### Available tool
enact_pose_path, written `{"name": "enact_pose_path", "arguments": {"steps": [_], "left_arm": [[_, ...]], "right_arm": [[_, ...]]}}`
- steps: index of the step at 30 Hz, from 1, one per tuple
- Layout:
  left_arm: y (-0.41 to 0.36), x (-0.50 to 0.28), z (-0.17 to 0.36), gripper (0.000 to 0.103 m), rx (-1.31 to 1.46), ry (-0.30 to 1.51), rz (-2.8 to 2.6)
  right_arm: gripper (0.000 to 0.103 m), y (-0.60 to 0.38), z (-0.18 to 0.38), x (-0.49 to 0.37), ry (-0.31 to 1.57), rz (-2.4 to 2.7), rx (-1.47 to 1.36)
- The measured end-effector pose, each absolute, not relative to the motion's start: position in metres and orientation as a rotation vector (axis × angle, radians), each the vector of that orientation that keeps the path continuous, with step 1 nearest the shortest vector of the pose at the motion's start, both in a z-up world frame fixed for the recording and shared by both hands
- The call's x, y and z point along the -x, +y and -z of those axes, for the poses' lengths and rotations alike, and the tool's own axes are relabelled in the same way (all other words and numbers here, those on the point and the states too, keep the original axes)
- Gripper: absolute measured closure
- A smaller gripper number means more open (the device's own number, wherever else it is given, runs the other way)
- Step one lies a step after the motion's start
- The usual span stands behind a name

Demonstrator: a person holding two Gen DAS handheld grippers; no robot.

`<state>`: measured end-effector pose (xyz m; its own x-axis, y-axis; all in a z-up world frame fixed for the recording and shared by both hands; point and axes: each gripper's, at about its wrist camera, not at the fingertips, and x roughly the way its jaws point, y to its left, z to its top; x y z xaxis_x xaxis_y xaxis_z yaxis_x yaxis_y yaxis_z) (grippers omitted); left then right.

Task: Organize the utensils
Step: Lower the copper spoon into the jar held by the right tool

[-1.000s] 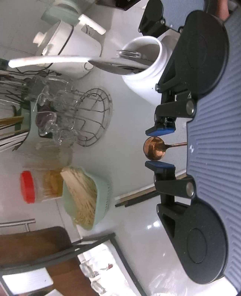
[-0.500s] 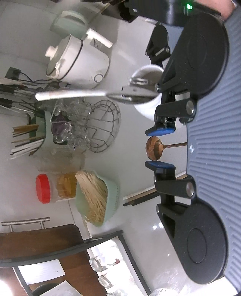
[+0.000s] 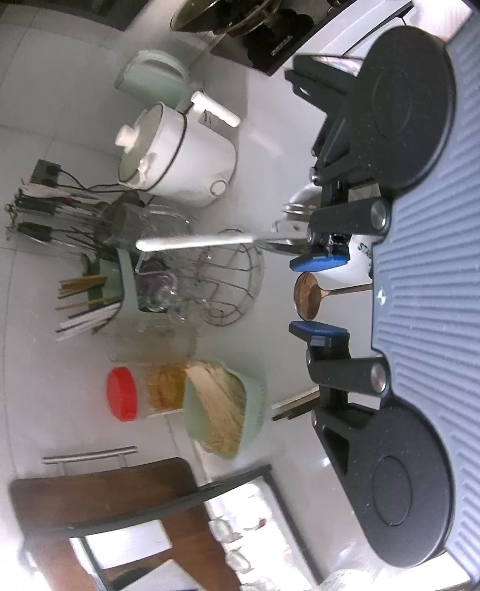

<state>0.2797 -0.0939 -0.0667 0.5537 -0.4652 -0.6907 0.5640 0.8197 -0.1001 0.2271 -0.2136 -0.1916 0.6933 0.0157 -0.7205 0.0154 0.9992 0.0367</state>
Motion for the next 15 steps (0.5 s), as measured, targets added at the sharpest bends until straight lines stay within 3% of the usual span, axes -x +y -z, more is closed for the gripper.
{"name": "enact_pose_path", "arguments": {"steps": [15], "left_arm": [[-0.09, -0.271, -0.015, 0.07, -0.056, 0.637, 0.682]], "right_arm": [[0.012, -0.214, 0.192, -0.229, 0.81, -0.007, -0.025]]}}
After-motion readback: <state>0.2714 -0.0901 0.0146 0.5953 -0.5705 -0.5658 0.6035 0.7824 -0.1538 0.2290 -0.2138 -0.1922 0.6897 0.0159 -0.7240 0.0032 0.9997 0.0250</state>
